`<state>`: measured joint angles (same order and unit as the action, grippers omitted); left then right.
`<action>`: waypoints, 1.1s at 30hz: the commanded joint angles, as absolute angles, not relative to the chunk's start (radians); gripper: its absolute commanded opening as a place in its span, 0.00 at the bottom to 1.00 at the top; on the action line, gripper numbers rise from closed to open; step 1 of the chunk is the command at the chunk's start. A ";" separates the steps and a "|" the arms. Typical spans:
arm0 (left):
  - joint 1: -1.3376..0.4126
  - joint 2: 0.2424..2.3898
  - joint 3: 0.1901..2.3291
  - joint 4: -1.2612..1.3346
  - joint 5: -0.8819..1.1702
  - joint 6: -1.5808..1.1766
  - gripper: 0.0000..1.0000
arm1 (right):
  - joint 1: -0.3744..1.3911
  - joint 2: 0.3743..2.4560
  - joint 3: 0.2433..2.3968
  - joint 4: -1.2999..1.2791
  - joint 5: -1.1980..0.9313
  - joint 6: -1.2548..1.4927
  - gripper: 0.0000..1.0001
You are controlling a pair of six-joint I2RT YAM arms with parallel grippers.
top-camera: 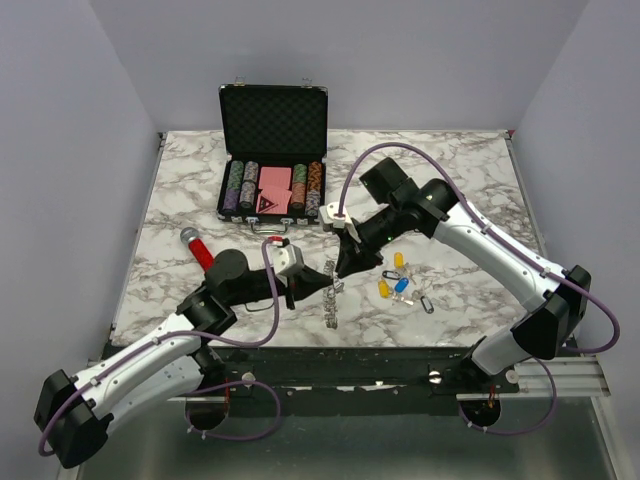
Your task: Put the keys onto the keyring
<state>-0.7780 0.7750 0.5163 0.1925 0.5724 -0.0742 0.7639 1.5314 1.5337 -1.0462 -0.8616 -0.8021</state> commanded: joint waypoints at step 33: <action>-0.765 0.710 0.138 1.095 0.334 -0.541 0.00 | 0.745 1.537 1.568 -0.885 -1.069 -0.551 0.25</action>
<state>-0.7677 0.7116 0.1413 1.0100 0.3553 -0.5179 0.7467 1.5307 1.5345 -0.9482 -1.0740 -0.6140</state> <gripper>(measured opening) 0.007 0.248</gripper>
